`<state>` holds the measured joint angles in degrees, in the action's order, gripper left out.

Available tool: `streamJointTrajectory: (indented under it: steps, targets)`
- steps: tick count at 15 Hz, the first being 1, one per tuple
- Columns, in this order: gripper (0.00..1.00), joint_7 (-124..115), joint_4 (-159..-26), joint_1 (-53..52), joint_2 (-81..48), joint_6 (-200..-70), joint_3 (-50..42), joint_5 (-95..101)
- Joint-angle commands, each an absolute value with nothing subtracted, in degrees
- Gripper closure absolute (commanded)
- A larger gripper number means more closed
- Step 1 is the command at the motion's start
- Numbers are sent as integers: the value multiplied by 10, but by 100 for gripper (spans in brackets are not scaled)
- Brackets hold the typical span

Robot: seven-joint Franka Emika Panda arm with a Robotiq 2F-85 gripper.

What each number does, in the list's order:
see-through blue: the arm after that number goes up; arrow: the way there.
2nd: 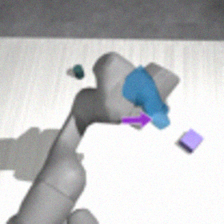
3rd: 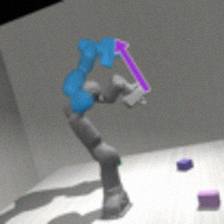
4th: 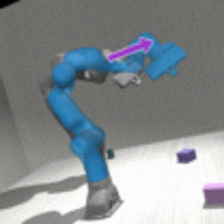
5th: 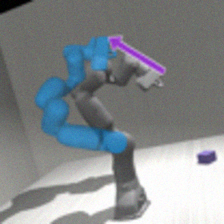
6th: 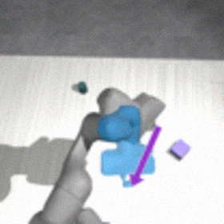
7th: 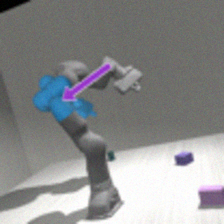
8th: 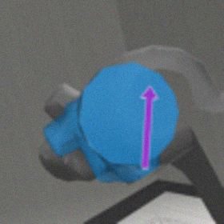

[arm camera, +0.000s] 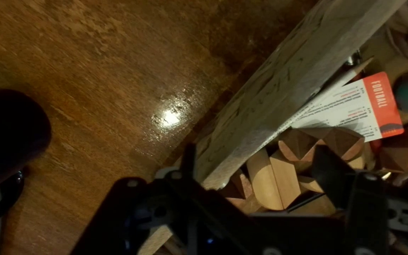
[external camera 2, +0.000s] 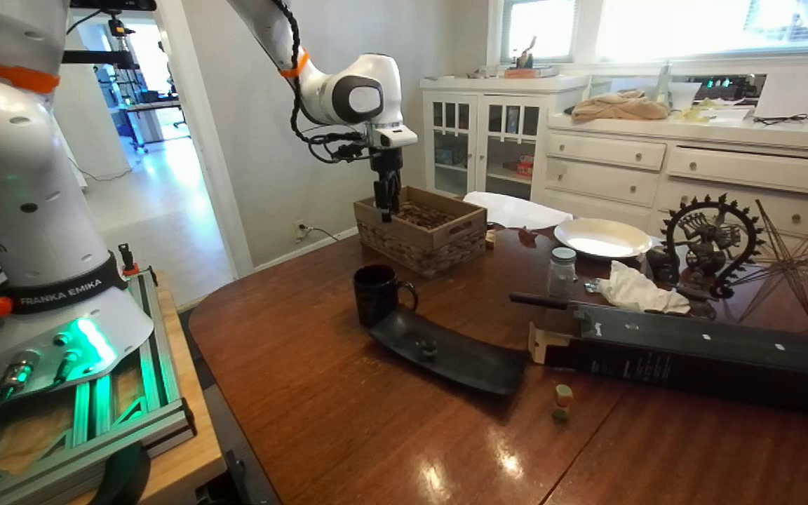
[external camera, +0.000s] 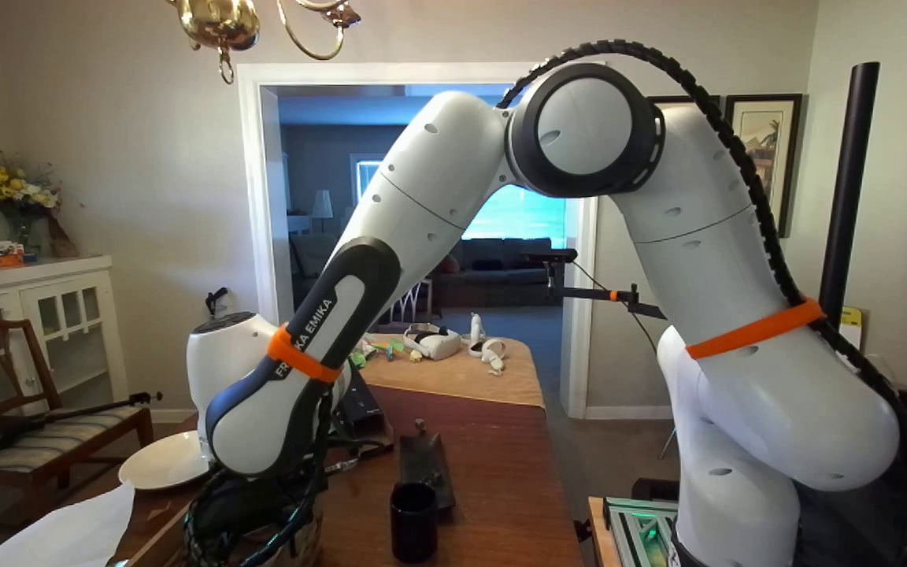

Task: Turn the basket around

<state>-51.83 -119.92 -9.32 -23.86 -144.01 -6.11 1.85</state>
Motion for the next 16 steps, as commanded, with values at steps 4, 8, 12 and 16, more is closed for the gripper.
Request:
streamJointTrajectory:
  steps: [4,8,12,16]
  targets:
    - [70,-553,-1197,-106,-248,-1448,-75,46]
    - [94,-562,-1196,-105,-247,-1446,-76,54]
    - [97,-555,-1196,-100,-245,-1439,-74,53]
    - [97,-537,-1195,-97,-244,-1434,-77,65]
